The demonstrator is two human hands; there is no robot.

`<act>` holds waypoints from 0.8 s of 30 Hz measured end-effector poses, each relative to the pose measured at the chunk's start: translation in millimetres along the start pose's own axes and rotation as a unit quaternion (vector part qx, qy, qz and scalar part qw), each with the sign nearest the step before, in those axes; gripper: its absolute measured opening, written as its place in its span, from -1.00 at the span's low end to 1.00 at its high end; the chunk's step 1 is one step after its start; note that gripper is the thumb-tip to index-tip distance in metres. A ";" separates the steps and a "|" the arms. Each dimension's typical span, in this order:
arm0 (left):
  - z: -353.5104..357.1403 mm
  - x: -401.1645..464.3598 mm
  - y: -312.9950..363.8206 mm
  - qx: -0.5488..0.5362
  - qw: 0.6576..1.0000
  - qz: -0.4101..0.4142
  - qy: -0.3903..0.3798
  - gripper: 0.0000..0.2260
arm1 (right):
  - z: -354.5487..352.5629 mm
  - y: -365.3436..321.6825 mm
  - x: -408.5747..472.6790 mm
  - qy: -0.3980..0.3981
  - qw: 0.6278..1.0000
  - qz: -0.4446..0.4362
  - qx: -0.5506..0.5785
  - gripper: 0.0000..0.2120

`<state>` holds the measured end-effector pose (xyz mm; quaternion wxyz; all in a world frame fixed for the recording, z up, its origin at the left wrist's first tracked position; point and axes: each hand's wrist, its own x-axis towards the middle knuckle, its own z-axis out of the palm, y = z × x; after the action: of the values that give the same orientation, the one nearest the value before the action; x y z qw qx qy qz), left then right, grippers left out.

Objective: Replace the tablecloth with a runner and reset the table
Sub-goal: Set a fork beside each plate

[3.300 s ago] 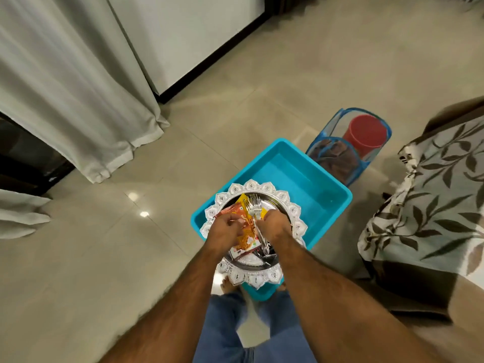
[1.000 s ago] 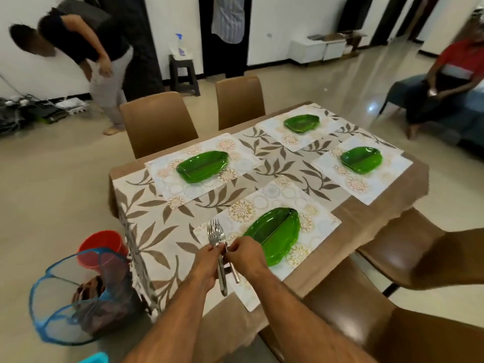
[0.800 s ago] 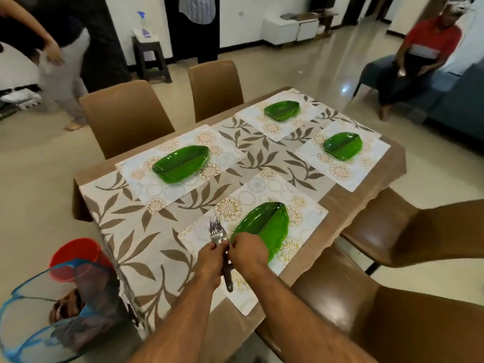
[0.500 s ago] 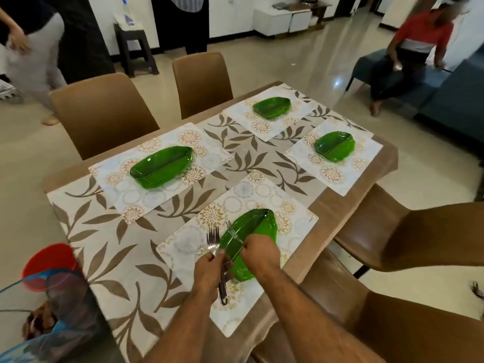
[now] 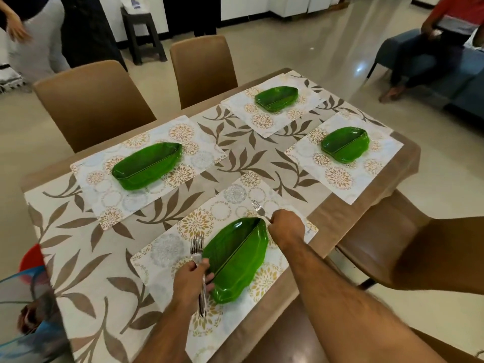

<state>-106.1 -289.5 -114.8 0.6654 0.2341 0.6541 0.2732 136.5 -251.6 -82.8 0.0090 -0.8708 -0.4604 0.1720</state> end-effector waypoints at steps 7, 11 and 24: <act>1.8 9.6 -5.7 0.003 1.000 0.007 0.017 -0.87 | 12.4 15.3 30.0 -0.013 1.000 0.012 -0.011 -0.75; -0.8 12.7 -5.4 -0.010 1.000 -0.007 0.019 -0.80 | 18.4 15.7 37.7 -0.006 1.000 -0.004 -0.017 -0.75; 18.2 3.2 -0.3 -0.032 0.999 0.019 -0.004 -0.86 | 20.6 24.6 33.3 0.013 1.000 -0.027 0.007 -0.75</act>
<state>-87.9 -286.8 -116.8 0.6700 0.2255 0.6378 0.3057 167.0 -241.9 -116.2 0.0257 -0.8601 -0.4825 0.1633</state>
